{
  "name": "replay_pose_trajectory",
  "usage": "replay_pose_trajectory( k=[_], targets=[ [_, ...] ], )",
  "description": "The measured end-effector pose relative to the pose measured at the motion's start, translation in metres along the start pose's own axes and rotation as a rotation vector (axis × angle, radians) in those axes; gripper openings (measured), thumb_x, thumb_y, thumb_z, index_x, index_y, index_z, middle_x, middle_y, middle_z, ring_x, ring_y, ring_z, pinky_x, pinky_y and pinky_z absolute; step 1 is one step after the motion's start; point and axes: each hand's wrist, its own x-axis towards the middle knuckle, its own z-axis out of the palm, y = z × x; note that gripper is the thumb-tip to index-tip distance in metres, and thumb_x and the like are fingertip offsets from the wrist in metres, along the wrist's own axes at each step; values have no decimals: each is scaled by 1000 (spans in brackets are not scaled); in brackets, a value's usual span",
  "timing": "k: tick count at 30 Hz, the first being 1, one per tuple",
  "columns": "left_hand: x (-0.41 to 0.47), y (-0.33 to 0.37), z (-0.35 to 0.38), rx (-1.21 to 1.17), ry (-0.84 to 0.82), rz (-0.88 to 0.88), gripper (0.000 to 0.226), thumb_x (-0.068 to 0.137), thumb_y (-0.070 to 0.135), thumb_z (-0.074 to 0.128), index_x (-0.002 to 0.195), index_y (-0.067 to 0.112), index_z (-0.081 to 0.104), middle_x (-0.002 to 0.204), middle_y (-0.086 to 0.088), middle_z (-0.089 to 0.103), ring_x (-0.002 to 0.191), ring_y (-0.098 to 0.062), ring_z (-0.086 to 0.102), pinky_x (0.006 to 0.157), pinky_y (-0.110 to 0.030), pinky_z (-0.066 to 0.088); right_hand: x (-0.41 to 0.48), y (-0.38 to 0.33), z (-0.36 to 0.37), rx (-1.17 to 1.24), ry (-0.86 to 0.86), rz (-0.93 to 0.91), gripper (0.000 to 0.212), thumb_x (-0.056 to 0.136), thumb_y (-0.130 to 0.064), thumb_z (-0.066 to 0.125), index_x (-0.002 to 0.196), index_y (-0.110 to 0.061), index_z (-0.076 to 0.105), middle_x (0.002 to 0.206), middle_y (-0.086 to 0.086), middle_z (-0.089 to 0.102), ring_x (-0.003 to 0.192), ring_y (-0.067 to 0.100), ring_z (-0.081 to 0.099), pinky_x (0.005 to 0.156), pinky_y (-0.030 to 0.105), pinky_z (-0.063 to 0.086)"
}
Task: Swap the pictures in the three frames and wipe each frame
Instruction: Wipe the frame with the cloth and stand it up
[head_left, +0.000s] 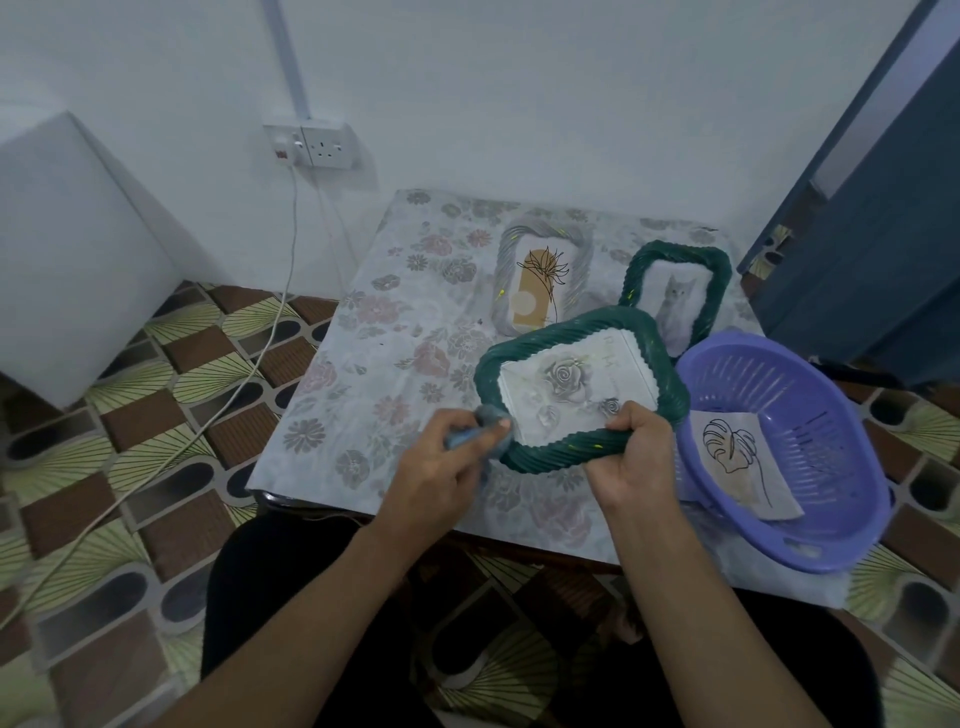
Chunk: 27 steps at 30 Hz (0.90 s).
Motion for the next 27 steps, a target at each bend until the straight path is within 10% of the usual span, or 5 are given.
replay_pose_trajectory(
  k=[17,22,27],
  targets=[
    [41,-12,-22,155,110,-215,43,88,24,52,123,4,67,96,-11,71,70,-17,57,64,-29,52,-6,2,-11,-206,-29,126,24,55,8,40,63,-13,48,72,0,48,65,18,45,71,32,42],
    [65,-1,-37,-27,397,-551,11,86,20,70,94,14,68,79,13,63,68,4,54,65,-11,43,-9,2,-13,-395,8,10,31,68,19,36,65,-11,42,65,-1,36,57,13,34,57,30,25],
    [80,9,-33,-45,320,-579,39,94,40,63,68,13,56,60,5,48,56,-5,44,55,-20,40,-11,17,-12,-519,-27,101,41,63,16,40,63,-20,22,68,-1,20,58,13,21,57,34,16]
  ],
)
